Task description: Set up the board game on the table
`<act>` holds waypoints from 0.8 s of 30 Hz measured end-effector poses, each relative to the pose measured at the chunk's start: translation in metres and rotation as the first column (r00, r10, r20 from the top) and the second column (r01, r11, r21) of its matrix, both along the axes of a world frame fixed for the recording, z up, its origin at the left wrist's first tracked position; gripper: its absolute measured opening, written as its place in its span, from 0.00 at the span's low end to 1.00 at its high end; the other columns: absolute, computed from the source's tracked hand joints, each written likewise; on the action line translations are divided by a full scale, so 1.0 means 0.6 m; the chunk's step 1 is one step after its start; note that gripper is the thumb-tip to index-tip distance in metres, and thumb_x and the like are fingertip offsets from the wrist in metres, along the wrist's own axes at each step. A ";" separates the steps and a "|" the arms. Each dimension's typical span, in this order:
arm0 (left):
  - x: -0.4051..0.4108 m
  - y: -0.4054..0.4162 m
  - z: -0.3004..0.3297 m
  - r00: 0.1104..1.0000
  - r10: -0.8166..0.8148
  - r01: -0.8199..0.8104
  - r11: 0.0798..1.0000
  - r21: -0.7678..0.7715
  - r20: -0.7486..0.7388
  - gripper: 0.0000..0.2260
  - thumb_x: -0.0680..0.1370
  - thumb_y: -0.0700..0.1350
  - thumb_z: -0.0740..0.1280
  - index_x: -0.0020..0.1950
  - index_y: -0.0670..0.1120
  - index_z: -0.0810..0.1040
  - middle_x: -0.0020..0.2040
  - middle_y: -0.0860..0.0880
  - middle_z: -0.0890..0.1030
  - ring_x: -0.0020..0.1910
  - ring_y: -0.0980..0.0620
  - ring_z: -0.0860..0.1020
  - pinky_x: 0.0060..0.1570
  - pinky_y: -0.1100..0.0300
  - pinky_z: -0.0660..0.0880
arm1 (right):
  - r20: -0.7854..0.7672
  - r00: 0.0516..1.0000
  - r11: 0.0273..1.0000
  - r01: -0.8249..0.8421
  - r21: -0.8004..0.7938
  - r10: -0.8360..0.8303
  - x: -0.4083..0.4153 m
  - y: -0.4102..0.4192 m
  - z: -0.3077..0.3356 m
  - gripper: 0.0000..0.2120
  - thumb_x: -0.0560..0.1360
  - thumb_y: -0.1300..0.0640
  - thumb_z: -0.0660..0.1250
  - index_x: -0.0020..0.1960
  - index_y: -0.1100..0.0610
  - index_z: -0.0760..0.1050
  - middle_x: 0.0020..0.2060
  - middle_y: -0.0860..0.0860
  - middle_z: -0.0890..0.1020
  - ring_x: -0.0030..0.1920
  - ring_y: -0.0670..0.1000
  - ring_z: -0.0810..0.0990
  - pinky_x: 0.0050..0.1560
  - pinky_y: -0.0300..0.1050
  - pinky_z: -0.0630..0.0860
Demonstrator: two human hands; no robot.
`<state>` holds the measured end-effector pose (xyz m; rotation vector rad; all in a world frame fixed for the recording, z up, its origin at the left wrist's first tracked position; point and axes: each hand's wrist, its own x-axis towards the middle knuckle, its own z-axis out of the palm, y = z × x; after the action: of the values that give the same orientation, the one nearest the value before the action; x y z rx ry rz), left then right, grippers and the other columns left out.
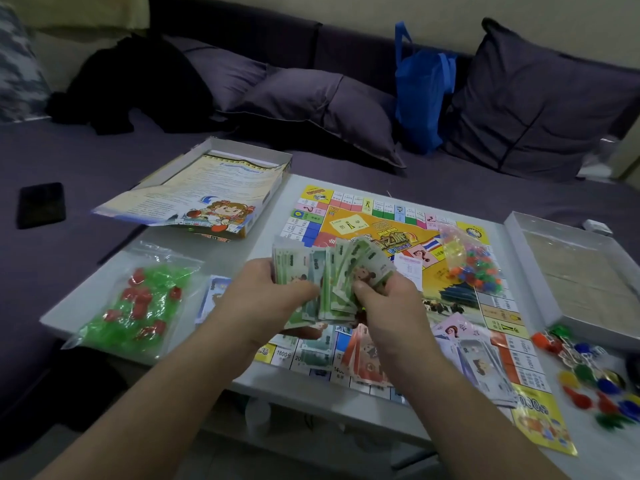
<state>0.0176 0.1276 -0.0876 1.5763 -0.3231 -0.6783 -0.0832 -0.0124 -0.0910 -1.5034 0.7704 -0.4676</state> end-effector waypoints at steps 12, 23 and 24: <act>-0.027 -0.009 0.007 0.997 0.016 -0.012 0.998 -0.061 0.070 0.09 0.74 0.35 0.78 0.52 0.42 0.85 0.42 0.45 0.88 0.39 0.45 0.88 0.31 0.54 0.82 | 0.050 0.991 0.992 -0.129 0.013 0.128 -0.018 -0.010 0.007 0.10 0.81 0.64 0.70 0.60 0.56 0.81 0.48 0.53 0.88 0.49 0.53 0.88 0.50 0.52 0.86; -0.033 -0.010 0.021 0.967 -0.135 0.080 0.966 -0.245 -0.215 0.15 0.72 0.40 0.74 0.58 0.39 0.83 0.51 0.38 0.87 0.48 0.38 0.87 0.32 0.54 0.84 | 0.173 0.980 0.886 -0.163 0.434 0.096 -0.026 -0.035 0.006 0.13 0.81 0.70 0.64 0.62 0.62 0.81 0.52 0.61 0.88 0.49 0.59 0.87 0.56 0.59 0.83; -0.033 -0.010 0.021 0.966 -0.142 0.086 0.965 -0.248 -0.216 0.15 0.72 0.39 0.74 0.58 0.39 0.83 0.51 0.38 0.87 0.48 0.38 0.87 0.33 0.54 0.85 | 0.186 0.978 0.876 -0.169 0.452 0.093 -0.026 -0.035 0.006 0.13 0.81 0.70 0.64 0.62 0.62 0.82 0.52 0.62 0.87 0.49 0.60 0.86 0.56 0.59 0.83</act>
<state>-0.0023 0.1214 -0.0750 1.2440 -0.3101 -0.8729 -0.0991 -0.0335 -0.0876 -1.0436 0.5958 -0.2682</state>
